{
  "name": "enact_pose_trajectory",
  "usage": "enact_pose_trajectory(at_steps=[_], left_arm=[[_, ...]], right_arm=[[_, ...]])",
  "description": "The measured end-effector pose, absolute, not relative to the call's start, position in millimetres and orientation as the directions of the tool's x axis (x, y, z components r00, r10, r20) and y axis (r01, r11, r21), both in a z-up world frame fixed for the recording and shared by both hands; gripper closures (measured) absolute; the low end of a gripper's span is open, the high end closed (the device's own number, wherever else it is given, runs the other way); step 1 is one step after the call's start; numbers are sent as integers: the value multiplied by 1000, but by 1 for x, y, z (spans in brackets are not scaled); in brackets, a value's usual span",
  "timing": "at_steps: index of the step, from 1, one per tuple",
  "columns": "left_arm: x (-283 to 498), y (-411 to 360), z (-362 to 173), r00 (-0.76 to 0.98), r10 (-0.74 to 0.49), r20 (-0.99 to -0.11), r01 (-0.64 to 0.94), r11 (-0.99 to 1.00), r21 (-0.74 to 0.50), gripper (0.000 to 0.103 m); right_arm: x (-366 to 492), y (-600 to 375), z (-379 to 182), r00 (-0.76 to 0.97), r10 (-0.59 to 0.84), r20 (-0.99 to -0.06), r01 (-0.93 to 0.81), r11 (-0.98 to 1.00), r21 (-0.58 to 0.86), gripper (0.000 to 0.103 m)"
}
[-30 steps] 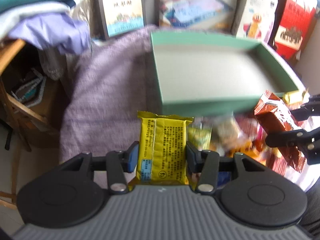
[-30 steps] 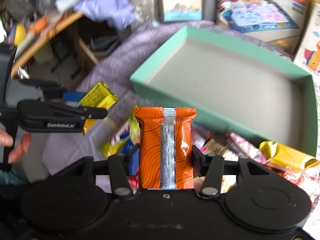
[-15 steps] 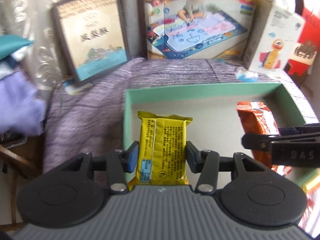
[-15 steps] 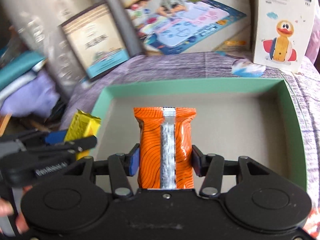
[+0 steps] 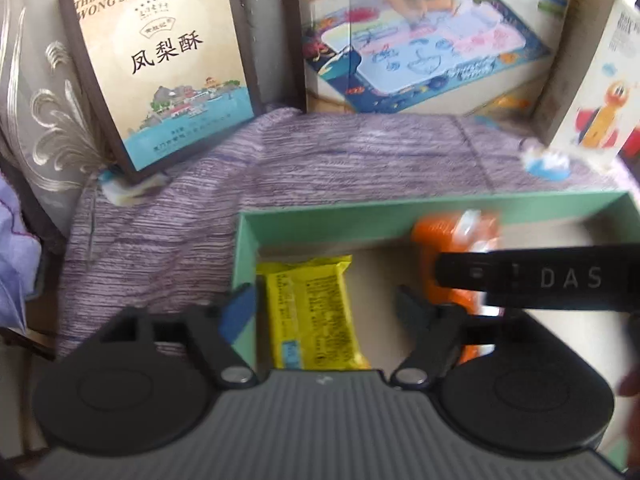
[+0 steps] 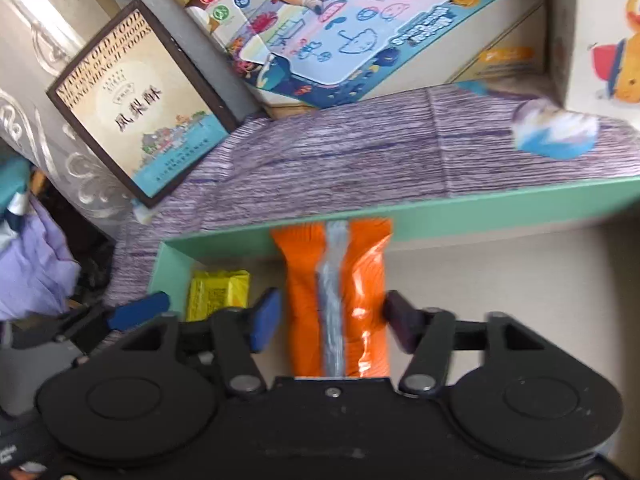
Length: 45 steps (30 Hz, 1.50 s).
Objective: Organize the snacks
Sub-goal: 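Carry both bars into the green tray and open both tools, then grasp the green lollipop pack with left tool while right tool grasps cracker bag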
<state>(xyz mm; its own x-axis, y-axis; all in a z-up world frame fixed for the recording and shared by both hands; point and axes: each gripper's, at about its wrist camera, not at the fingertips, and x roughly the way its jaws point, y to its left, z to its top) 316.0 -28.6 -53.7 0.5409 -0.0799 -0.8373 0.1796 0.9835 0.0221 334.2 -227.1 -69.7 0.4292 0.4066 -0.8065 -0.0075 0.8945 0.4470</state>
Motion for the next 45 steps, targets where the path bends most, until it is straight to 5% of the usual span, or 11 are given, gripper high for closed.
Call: enact_pose_trajectory(at_steps=[1, 5, 13, 30, 45], left_arm=[[314, -29, -51, 548, -86, -832, 183, 983, 19, 17], [309, -34, -43, 556, -83, -827, 192, 981, 30, 10], [276, -37, -11, 581, -96, -808, 193, 981, 22, 1], [154, -37, 27, 601, -128, -789, 242, 970, 27, 0], [74, 15, -43, 504, -115, -856, 222, 975, -1, 0]], right_arm=[[332, -228, -67, 445, 401, -801, -7, 895, 445, 4], [321, -229, -55, 458, 398, -795, -20, 899, 438, 0], [286, -244, -22, 499, 368, -784, -37, 914, 405, 0], [156, -271, 34, 531, 395, -750, -89, 906, 414, 0], [57, -304, 1, 476, 362, -801, -41, 919, 391, 0]])
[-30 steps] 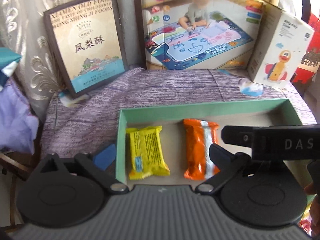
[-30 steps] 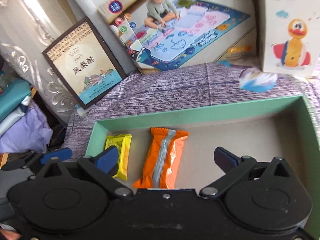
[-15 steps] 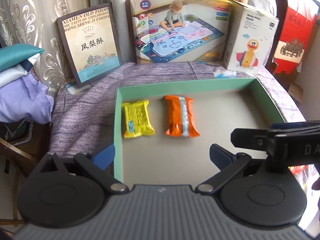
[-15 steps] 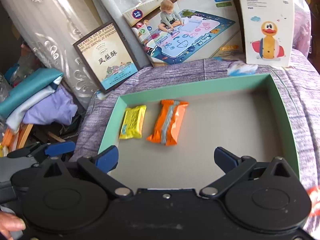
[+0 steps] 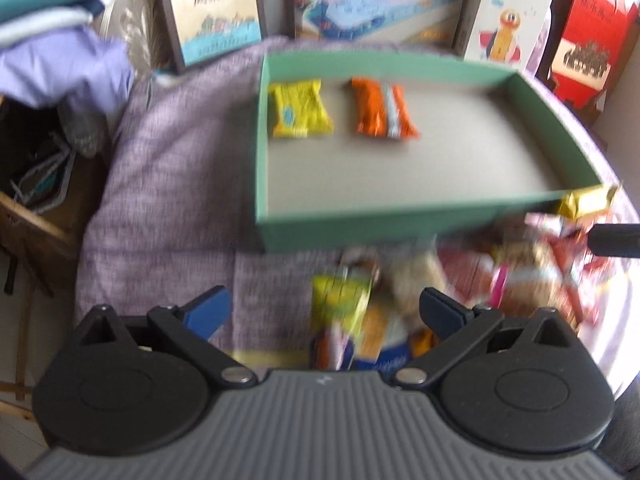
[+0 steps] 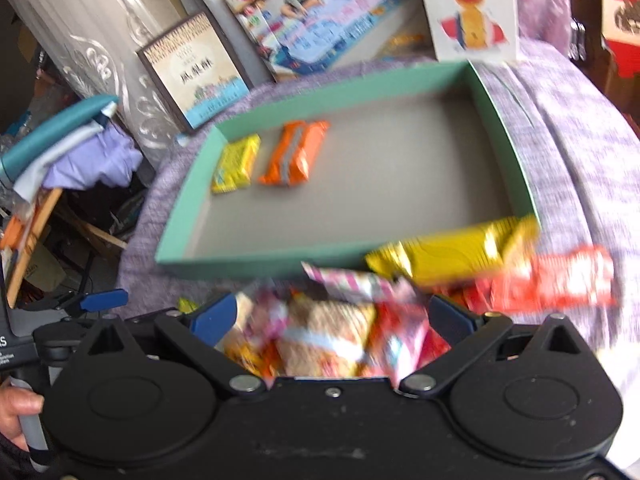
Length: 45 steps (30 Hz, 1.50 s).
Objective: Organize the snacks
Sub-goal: 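Grasp the green lollipop pack with left tool while right tool grasps cracker bag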
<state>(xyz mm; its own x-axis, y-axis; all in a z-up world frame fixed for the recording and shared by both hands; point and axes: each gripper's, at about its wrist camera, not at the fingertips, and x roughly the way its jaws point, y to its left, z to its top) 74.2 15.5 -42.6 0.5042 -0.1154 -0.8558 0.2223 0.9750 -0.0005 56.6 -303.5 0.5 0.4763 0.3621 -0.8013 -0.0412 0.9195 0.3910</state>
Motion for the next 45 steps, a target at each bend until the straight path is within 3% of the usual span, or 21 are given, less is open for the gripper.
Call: enact_pose_trajectory(at_steps=[3, 5, 10, 11, 14, 21, 28, 35, 45], left_arm=[[68, 22, -57, 482, -114, -869, 222, 975, -5, 5], [67, 25, -63, 469, -124, -874, 218, 976, -21, 9], [65, 29, -70, 453, -144, -880, 219, 975, -46, 44], [65, 29, -72, 450, -139, -882, 221, 974, -41, 45], [65, 34, -76, 448, -118, -886, 207, 978, -25, 44], [67, 49, -80, 442, -119, -889, 170, 984, -47, 33], [66, 40, -88, 435, -113, -893, 193, 981, -29, 33], [69, 45, -88, 445, -96, -890, 172, 985, -20, 36], [66, 56, -88, 445, -96, -891, 155, 987, -29, 33]], right_arm=[[49, -297, -5, 474, 352, -807, -91, 931, 353, 1], [50, -290, -6, 466, 375, -801, -137, 925, 353, 8], [70, -255, -6, 451, 412, -791, -271, 908, 319, 31], [74, -250, -7, 444, 417, -793, -288, 905, 314, 34], [85, -239, -17, 412, 408, -814, -322, 902, 289, 34], [70, -236, -21, 328, 401, -856, -348, 893, 285, 33], [60, -232, -19, 304, 360, -882, -419, 882, 216, 31], [89, -228, -24, 294, 408, -864, -439, 861, 257, 30], [57, -222, -29, 199, 384, -902, -505, 828, 241, 29]])
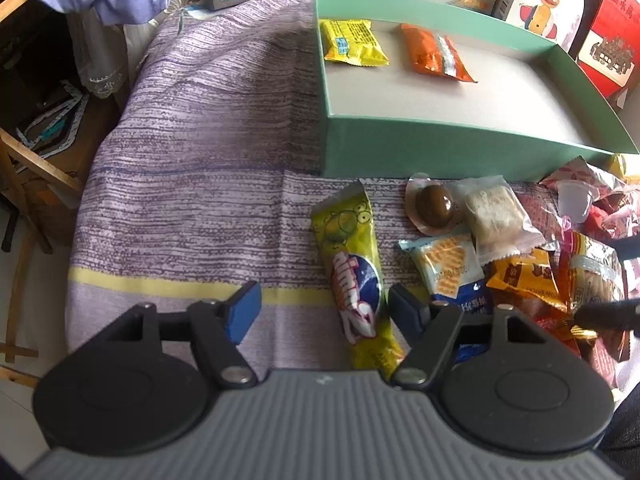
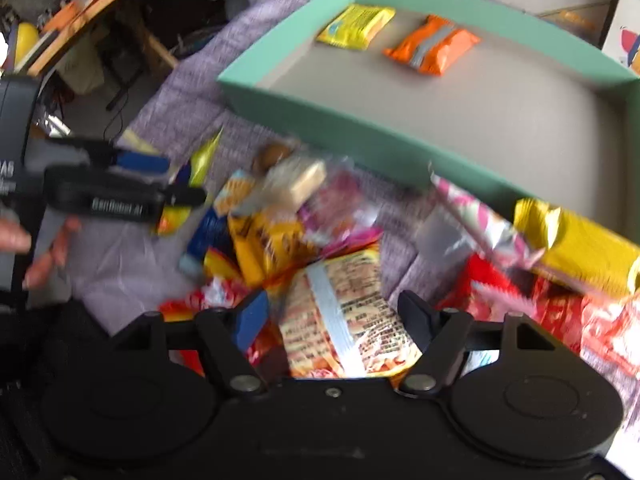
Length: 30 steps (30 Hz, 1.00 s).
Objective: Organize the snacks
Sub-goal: 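Grasp the green lollipop pack with left tool while right tool grasps cracker bag, then lower both held snacks into the green tray and release them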
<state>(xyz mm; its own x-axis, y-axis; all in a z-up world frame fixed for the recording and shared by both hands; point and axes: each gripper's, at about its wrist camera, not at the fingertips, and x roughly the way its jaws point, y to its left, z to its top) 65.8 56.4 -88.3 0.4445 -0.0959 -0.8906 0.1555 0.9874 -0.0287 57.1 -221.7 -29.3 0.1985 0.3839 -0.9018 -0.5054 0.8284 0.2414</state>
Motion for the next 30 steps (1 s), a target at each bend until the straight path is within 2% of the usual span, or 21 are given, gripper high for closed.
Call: enact_pose_trajectory(at_steps=[3, 5, 6, 7, 8, 9, 10, 22, 30], left_arm=[[64, 53, -89, 444, -99, -891, 159, 987, -30, 33], [62, 50, -89, 448, -91, -889, 164, 986, -18, 36], [61, 48, -89, 453, -83, -888, 165, 986, -7, 42], [60, 47, -88, 460, -76, -885, 166, 986, 2, 57], [59, 47, -87, 466, -77, -881, 168, 986, 3, 67], [58, 47, -85, 471, -82, -878, 167, 986, -2, 80], [58, 48, -84, 469, -96, -878, 164, 986, -21, 88], [46, 55, -43, 533, -135, -835, 157, 986, -59, 91], [85, 34, -1, 624, -166, -763, 226, 974, -27, 91]], right_arm=[[55, -213, -36, 212, 370, -904, -518, 827, 218, 33], [51, -205, -41, 211, 352, -912, -534, 823, 194, 44], [47, -203, -42, 222, 345, -912, -535, 825, 182, 44], [44, -201, -41, 238, 339, -910, -537, 827, 167, 46], [41, -201, -39, 247, 340, -907, -530, 831, 167, 51], [41, -204, -37, 249, 348, -904, -511, 840, 183, 53], [40, -208, -35, 250, 358, -900, -486, 850, 203, 53], [43, -260, 15, 321, 508, -799, -284, 857, 431, 54], [95, -264, 41, 470, 494, -732, -210, 868, 450, 54]])
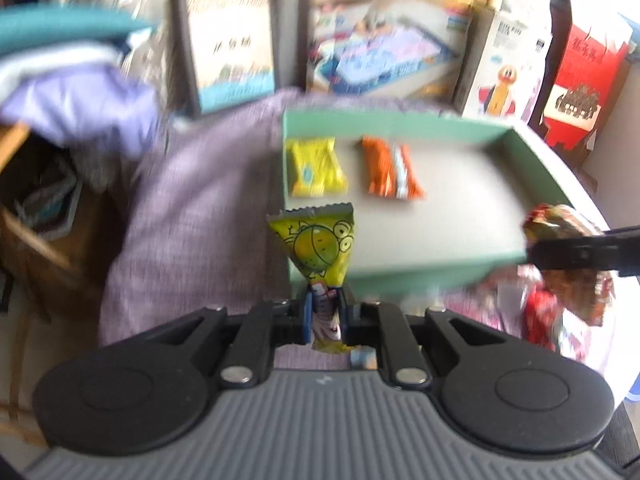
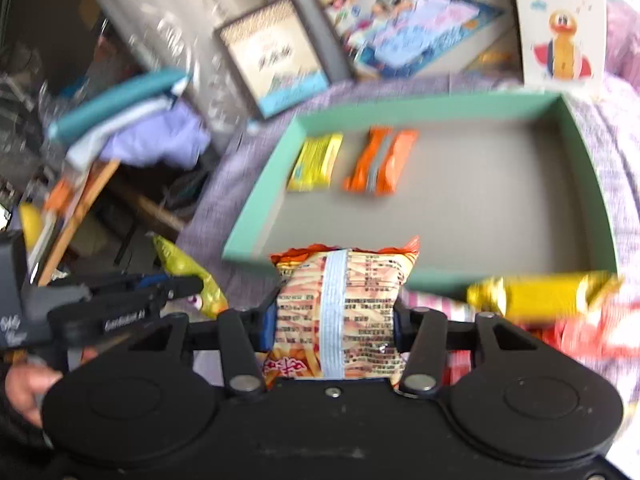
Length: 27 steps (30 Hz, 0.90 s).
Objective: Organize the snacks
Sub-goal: 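Lower both held snacks into the green tray and release them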
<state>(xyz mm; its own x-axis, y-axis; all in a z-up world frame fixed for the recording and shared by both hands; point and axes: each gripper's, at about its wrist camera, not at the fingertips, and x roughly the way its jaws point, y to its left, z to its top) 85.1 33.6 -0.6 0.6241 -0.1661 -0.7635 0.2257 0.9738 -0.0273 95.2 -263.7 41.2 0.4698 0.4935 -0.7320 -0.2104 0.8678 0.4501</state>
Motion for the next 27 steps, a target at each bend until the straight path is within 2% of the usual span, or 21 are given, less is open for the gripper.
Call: enact_pose_trajectory(at_steps=[4, 9, 18, 20, 21, 22, 23, 24, 26, 27], left_arm=[[122, 13, 2, 618, -190, -763, 285, 958, -8, 91], [158, -6, -20, 572, -174, -801, 333, 942, 34, 91], [192, -10, -46, 551, -115, -827, 332, 939, 90, 92], [195, -7, -48, 553, -105, -826, 318, 943, 92, 91], [196, -6, -48, 552, -104, -827, 306, 948, 86, 82], [194, -3, -46, 550, -111, -828, 301, 951, 72, 57], [192, 0, -44, 542, -140, -829, 305, 951, 39, 51], [190, 3, -42, 531, -178, -829, 310, 951, -6, 39], [186, 3, -39, 542, -179, -821, 303, 953, -8, 25], [183, 1, -38, 558, -150, -816, 288, 957, 21, 5]], right_arm=[[131, -255, 37, 500, 445, -743, -149, 889, 433, 54], [170, -236, 9, 474, 434, -766, -65, 885, 461, 54], [197, -208, -24, 438, 435, -787, -34, 883, 469, 54], [202, -205, -26, 433, 448, -782, -38, 876, 481, 49], [203, -206, -24, 426, 458, -781, -32, 870, 493, 43], [205, -206, -24, 419, 471, -776, -24, 860, 509, 21], [207, -207, -24, 422, 477, -771, -17, 855, 519, 0], [205, -209, -22, 442, 473, -762, -15, 854, 521, 0], [204, -213, -18, 450, 471, -759, -20, 854, 519, 0], [203, -216, -16, 450, 473, -758, -18, 853, 522, 0]])
